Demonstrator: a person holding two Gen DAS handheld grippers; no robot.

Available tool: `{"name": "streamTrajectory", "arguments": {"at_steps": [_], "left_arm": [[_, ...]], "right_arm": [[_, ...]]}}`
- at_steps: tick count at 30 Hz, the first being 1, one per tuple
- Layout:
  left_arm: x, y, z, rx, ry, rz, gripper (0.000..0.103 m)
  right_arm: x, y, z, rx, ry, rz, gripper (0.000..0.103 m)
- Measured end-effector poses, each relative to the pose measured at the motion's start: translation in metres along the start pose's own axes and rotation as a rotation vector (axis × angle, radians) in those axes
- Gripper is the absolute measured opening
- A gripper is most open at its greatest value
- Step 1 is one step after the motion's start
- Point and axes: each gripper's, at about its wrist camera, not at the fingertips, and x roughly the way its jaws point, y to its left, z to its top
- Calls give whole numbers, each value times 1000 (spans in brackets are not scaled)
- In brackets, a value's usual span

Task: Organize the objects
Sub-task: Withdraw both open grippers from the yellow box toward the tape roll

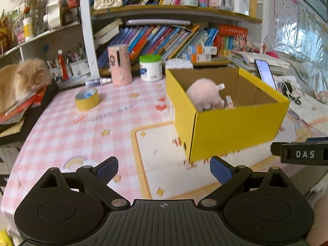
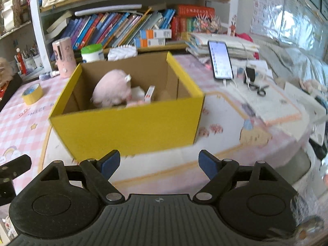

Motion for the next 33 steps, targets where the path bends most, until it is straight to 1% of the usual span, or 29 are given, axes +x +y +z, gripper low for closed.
{"name": "streamTrajectory", "arguments": {"at_steps": [4,6,19,24,33], "left_arm": [[-8,10,-11,-10,24,3,98],[-12,16,-16,-18,31,4,98],[-34,46,-53,-35,104,24,98],[-44,61,-65,-50,117,47,98],[-60,90,-78,-84,118,104,98]], "right_arm": [[-6,19,-16,-23,43,25,84],[-11,28,-21,-38,47,35,87],[-29,69,-57,-99,96,74,91],[-33,87,-67,-125,117,105,91],[-38,121,-76,-168,122,160,92]]}}
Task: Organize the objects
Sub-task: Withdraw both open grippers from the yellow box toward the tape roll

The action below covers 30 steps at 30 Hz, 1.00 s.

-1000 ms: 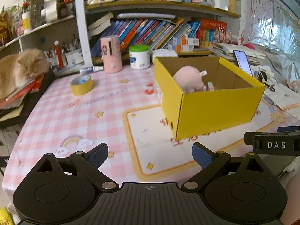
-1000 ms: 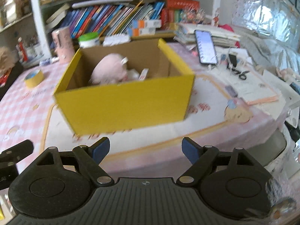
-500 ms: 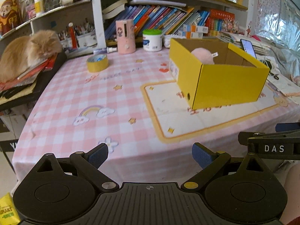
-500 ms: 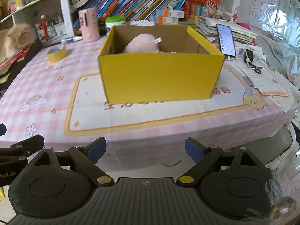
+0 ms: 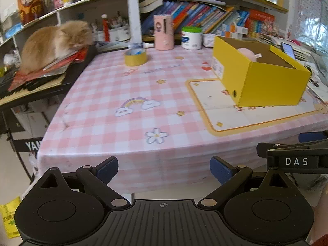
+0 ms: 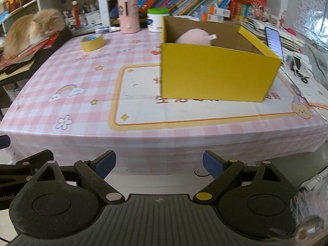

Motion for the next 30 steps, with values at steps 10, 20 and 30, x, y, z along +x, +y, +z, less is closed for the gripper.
{"name": "streamTrajectory", "arguments": {"at_steps": [10,20,30], "left_arm": [[-9,37,-4,-56,-15,62,98],[-10,57,-1,-84,-36,84,98],[6,69,8,-102,-22,102,98]], "right_arm": [[2,40,4,-67,-11,60,92],[3,67,16,-114,-33,90,92],[20,80,30,-141,-25,114,92]]}}
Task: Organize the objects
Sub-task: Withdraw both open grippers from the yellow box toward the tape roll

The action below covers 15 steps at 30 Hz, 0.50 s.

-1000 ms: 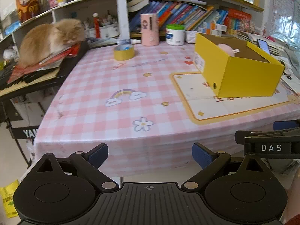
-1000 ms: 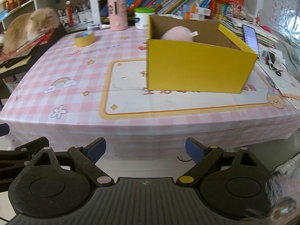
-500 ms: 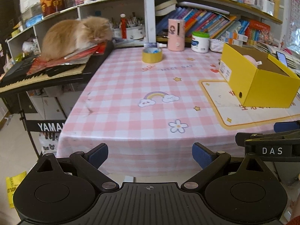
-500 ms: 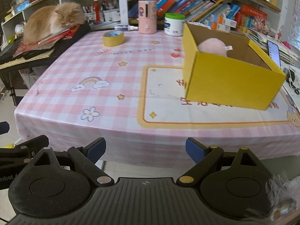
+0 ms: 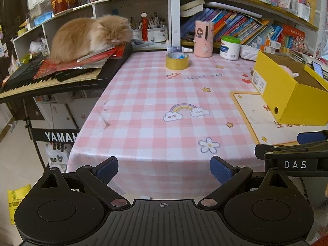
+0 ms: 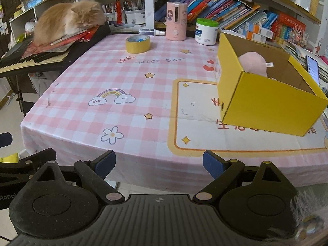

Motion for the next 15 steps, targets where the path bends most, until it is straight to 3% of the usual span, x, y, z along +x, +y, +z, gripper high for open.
{"name": "streamTrajectory", "arguments": {"at_steps": [15], "left_arm": [[60,0,56,0,16,4,98]], "right_arm": [[53,-8,59,0,-10,19,92]]}}
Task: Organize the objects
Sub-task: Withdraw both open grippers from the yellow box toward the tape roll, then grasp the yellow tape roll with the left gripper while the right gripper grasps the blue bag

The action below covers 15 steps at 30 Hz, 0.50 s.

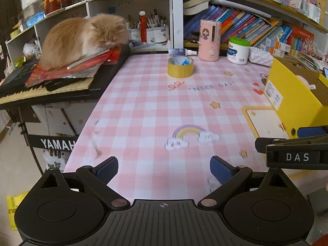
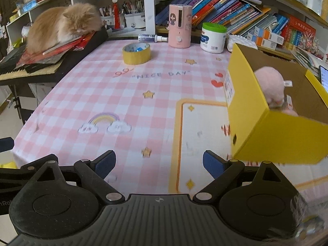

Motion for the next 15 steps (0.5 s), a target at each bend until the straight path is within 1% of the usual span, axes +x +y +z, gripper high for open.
{"name": "streamTrajectory", "arguments": {"at_steps": [7,15], "left_arm": [[31,-3,36,-5,-6,11,98],[63,-13,78,16,-20,11,98]], "right_arm": [[27,-11,45,-5,-45,-1,92],[60,-26,93,10,-63,7,92]]}}
